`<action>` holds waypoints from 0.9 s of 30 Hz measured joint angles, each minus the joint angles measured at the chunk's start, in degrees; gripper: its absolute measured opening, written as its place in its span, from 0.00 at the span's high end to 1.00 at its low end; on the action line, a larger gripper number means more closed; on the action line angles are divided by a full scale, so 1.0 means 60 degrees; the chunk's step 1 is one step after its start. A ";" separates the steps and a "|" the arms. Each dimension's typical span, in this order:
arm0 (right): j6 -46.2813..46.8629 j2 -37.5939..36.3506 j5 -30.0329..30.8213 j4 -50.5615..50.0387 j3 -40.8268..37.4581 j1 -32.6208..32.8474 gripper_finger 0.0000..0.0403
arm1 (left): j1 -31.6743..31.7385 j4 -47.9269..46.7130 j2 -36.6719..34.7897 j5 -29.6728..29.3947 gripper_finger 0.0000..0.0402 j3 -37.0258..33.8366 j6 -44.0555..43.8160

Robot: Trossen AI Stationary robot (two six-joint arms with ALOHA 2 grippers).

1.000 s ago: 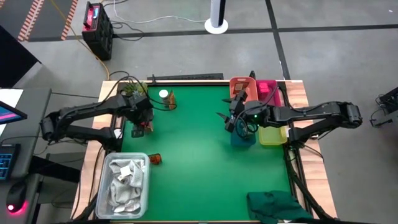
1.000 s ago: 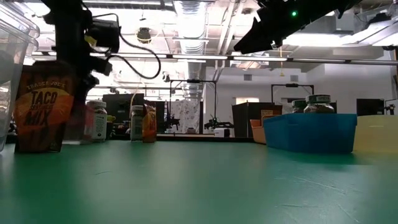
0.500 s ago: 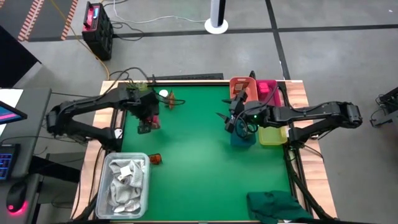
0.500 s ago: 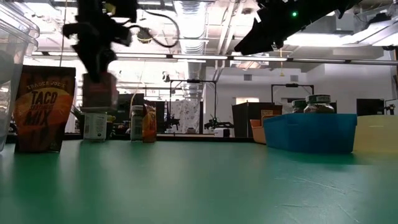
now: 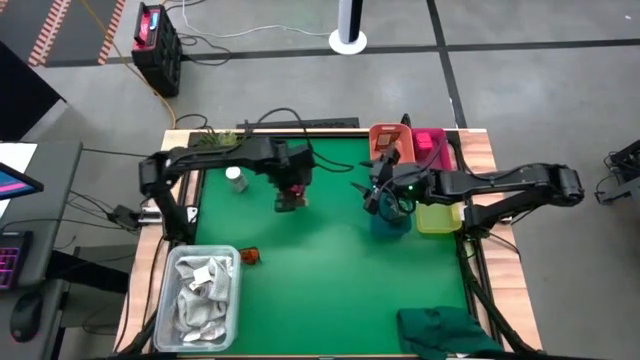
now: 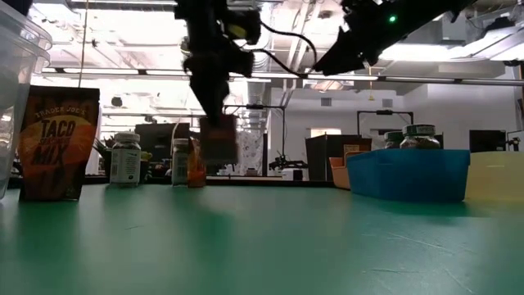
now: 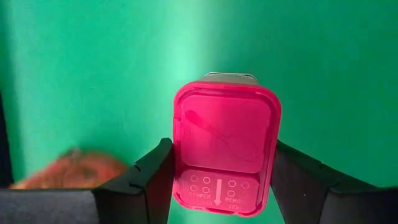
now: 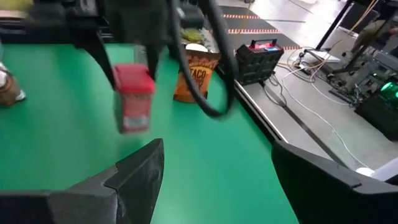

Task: Sort spices by type
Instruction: Put the red seasoning bottle into the red bin

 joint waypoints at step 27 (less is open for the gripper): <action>0.0665 -0.1129 0.0117 -0.1113 -0.0004 0.0820 0.19 | -0.0543 0.0694 0.1218 -0.1477 0.26 0.0171 -0.0505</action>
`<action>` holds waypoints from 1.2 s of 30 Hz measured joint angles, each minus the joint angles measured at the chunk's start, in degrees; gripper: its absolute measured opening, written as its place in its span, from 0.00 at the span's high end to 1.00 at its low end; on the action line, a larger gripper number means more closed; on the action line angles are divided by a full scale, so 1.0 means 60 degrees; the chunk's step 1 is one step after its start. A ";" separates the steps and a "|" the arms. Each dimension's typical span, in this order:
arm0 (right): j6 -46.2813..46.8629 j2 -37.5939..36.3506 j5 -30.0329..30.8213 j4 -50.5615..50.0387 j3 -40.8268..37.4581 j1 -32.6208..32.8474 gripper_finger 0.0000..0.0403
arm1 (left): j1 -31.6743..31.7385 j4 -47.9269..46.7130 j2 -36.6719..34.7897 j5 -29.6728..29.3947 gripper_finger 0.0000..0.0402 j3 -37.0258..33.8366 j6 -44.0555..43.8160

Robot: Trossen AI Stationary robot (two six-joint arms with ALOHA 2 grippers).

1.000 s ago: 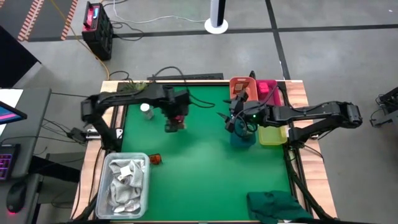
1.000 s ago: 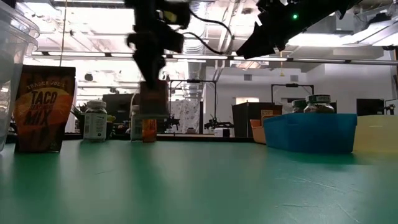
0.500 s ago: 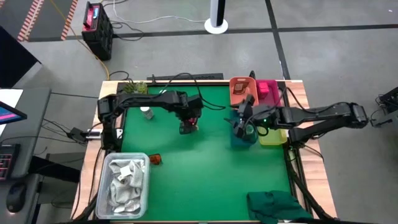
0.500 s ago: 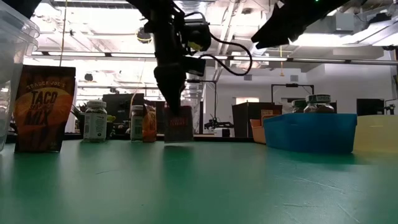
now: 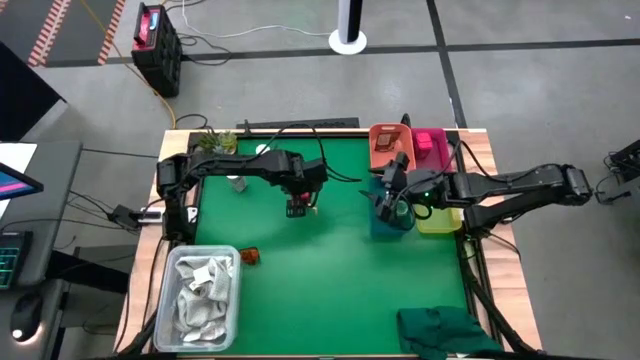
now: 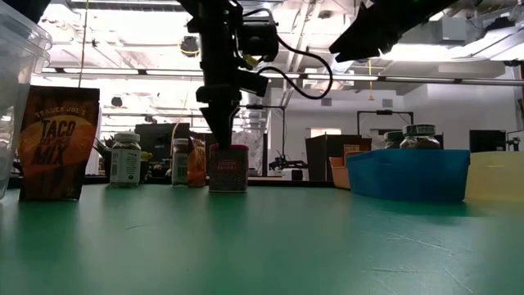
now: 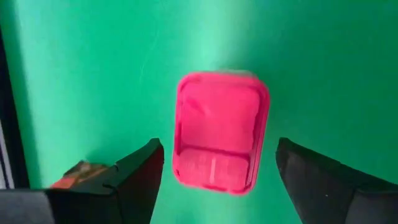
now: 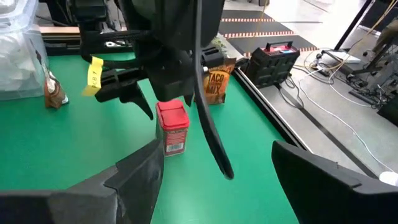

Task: Sort spices by type
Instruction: Put the red seasoning bottle into the red bin

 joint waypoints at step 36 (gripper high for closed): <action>0.0733 0.2934 -0.0640 -0.0732 0.1786 0.0289 0.19 | -0.2248 1.1980 -0.9086 -0.2853 0.25 -0.9348 -0.1295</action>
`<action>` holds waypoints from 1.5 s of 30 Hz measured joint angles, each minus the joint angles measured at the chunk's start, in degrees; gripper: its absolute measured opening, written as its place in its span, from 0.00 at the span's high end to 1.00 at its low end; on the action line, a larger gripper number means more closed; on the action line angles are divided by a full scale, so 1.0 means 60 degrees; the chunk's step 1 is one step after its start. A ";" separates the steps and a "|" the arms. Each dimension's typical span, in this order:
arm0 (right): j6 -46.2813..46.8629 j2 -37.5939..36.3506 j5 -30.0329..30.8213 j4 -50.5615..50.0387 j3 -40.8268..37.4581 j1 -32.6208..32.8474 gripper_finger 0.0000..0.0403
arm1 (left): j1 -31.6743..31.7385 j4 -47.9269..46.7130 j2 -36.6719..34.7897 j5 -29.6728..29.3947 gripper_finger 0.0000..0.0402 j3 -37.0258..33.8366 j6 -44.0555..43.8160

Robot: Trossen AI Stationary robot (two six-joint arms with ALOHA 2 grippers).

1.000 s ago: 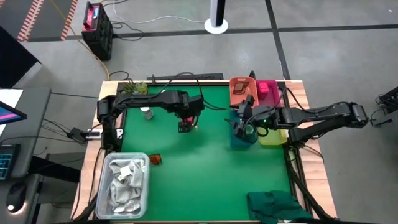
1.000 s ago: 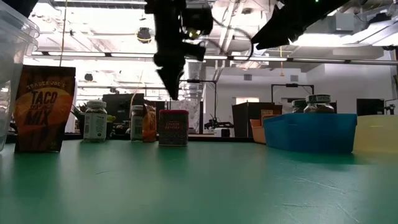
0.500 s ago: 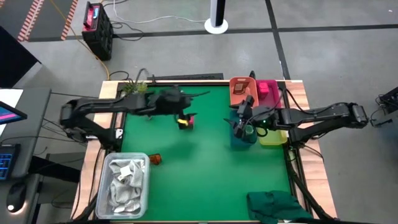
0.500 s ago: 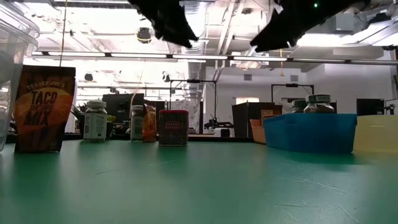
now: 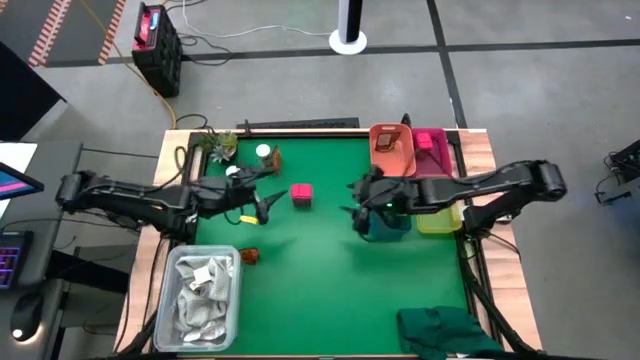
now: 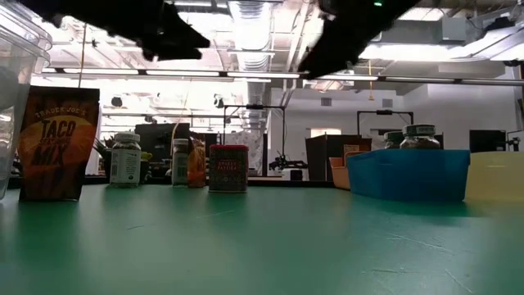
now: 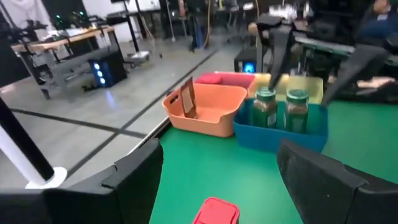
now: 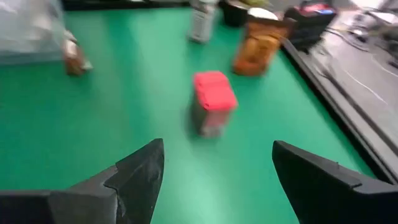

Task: Sort spices by type
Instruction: Put the red seasoning bottle into the red bin

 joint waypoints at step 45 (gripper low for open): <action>-0.2818 0.7605 -0.3892 -0.0857 0.5877 -0.2452 0.19 | -0.0146 -0.0582 -0.2228 0.0060 0.25 -0.0596 -0.0245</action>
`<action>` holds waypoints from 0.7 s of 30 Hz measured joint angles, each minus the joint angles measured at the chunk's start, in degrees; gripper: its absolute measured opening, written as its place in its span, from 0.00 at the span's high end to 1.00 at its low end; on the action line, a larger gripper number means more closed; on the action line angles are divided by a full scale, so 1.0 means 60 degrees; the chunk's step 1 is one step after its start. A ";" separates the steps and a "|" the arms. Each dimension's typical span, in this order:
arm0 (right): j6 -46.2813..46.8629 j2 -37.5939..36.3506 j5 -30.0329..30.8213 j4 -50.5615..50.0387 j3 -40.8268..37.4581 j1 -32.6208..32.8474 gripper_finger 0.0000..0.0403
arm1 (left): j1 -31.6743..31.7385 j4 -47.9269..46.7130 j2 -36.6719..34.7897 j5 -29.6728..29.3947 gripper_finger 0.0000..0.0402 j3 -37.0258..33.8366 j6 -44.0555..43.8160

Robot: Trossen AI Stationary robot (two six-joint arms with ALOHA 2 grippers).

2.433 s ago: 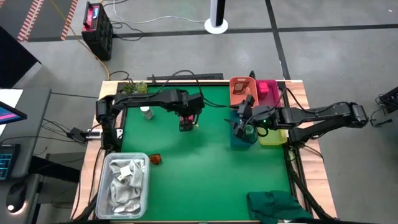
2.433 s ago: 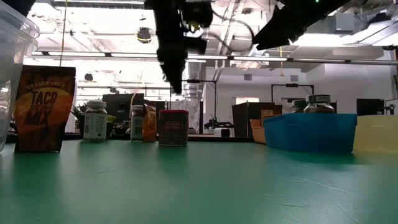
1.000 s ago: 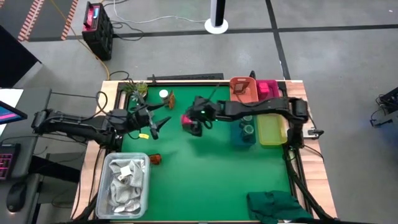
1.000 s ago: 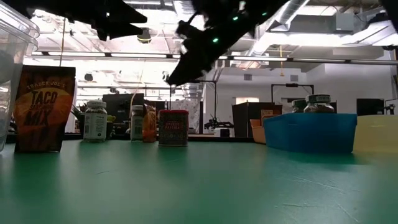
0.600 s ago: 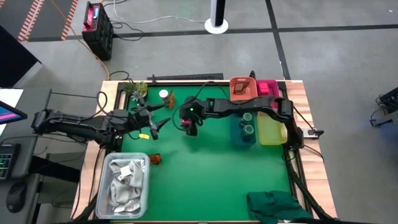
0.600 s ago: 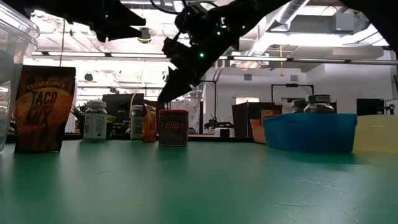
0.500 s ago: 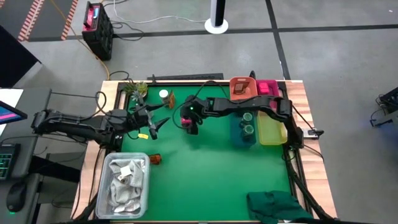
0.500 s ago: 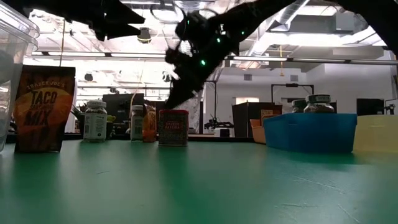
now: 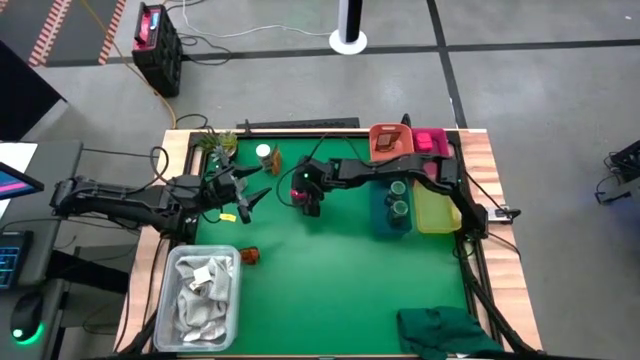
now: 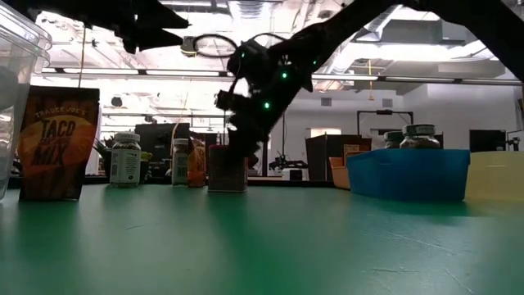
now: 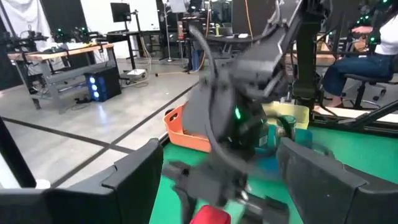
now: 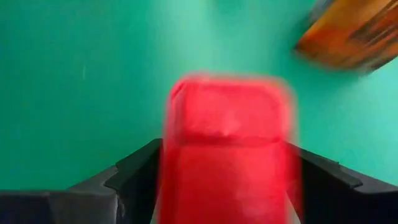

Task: Sort spices by type
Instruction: Put the red seasoning bottle into the red bin

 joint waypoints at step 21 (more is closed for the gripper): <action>-0.0582 -0.0721 0.0008 -0.5062 0.2430 -0.0854 0.45 | -0.0001 -0.0540 0.0007 0.0000 0.25 0.0004 -0.0205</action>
